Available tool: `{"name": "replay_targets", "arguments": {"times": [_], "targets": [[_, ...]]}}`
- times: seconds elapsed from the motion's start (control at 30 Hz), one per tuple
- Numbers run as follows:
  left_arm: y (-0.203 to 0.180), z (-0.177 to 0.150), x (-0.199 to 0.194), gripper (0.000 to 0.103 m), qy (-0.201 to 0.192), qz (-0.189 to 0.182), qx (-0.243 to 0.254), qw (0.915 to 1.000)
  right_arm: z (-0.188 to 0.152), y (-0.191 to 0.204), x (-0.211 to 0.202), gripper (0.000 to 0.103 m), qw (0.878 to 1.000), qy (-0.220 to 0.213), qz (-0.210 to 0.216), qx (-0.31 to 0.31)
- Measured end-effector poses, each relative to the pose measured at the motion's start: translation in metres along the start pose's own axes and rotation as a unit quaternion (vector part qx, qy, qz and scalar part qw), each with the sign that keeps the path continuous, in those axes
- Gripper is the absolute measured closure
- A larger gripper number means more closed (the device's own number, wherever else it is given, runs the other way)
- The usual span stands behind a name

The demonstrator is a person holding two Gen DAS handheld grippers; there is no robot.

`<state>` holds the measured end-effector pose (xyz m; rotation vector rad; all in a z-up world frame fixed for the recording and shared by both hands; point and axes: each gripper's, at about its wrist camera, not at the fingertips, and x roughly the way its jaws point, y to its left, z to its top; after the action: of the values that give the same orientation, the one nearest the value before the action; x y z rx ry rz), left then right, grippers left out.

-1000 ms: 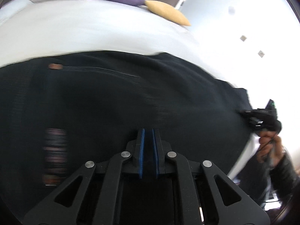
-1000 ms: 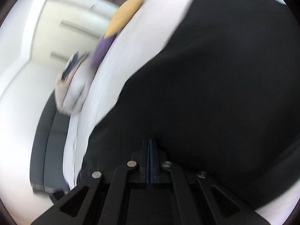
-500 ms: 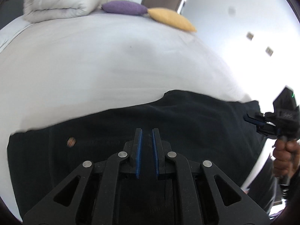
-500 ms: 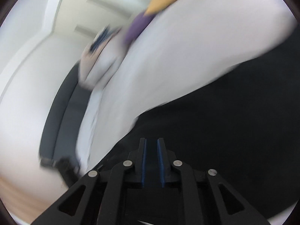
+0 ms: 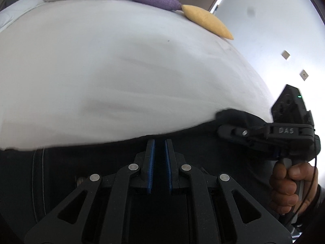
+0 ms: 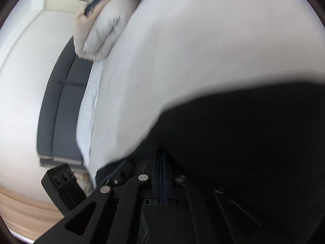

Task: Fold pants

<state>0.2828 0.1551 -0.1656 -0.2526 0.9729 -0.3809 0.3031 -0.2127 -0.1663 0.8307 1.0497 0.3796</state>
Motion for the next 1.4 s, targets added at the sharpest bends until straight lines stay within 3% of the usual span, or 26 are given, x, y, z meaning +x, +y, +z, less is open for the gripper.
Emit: {"name": "replay_targets", "arguments": {"times": [0.13,0.23,0.27,0.33,0.4,0.47,0.53,0.6,0.7,0.87,1.03,1.1,1.13,1.2,1.3,1.33,1.4], "targets": [[0.008,0.009,0.009,0.093,0.003,-0.006,-0.002,1.0,0.023,-0.019,-0.028,0.103,0.998,-0.047,-0.023,0.02],[0.008,0.012,0.015,0.093,0.0,-0.007,-0.004,1.0,0.014,-0.033,-0.064,0.1,0.997,-0.067,-0.024,0.037],[0.006,0.01,0.01,0.093,-0.004,0.001,-0.002,1.0,0.005,-0.03,-0.074,0.096,0.997,-0.067,-0.011,0.037],[0.007,0.008,-0.002,0.093,-0.008,0.013,-0.004,0.9999,-0.018,-0.025,-0.09,0.07,0.998,-0.06,0.007,0.021],[0.003,-0.002,-0.013,0.093,-0.011,0.027,-0.001,0.9996,-0.041,-0.027,-0.097,0.065,0.999,-0.036,0.018,0.004],[-0.002,-0.019,-0.026,0.093,-0.011,0.043,0.01,0.999,-0.063,-0.041,-0.106,0.076,0.999,-0.03,0.021,-0.005],[-0.009,-0.03,-0.035,0.093,-0.012,0.054,0.017,0.9983,-0.073,-0.069,-0.125,0.103,0.999,-0.04,0.02,0.013],[-0.011,-0.04,-0.042,0.093,-0.013,0.056,0.015,0.9982,-0.073,-0.099,-0.15,0.103,0.995,-0.068,0.043,0.063],[-0.01,-0.054,-0.046,0.093,-0.018,0.058,0.009,0.9981,-0.079,-0.146,-0.218,0.103,0.985,-0.146,0.01,0.093],[-0.023,-0.074,-0.042,0.093,-0.037,0.077,0.015,0.9962,-0.106,-0.218,-0.324,0.103,0.952,-0.26,-0.024,0.162],[-0.024,-0.092,-0.051,0.093,-0.044,0.07,0.001,0.9966,-0.146,-0.275,-0.414,0.103,0.905,-0.365,-0.037,0.216],[-0.025,-0.097,-0.058,0.093,-0.044,0.069,-0.004,0.9966,-0.152,-0.281,-0.435,0.103,0.896,-0.381,-0.031,0.225],[-0.025,-0.099,-0.064,0.093,-0.042,0.068,-0.012,0.9967,-0.159,-0.283,-0.454,0.103,0.885,-0.399,-0.052,0.234],[-0.031,-0.097,-0.074,0.093,-0.047,0.057,-0.025,0.9969,-0.159,-0.27,-0.472,0.092,0.874,-0.42,-0.071,0.234],[-0.06,-0.09,-0.083,0.093,-0.072,0.018,-0.02,0.997,-0.141,-0.239,-0.466,0.088,0.887,-0.416,-0.029,0.199],[-0.073,-0.085,-0.079,0.093,-0.071,0.001,-0.018,0.9973,-0.128,-0.218,-0.448,0.078,0.902,-0.394,-0.01,0.175],[-0.102,-0.076,-0.062,0.093,-0.059,-0.033,-0.01,0.9976,-0.102,-0.18,-0.404,0.071,0.93,-0.344,0.015,0.13]]}}
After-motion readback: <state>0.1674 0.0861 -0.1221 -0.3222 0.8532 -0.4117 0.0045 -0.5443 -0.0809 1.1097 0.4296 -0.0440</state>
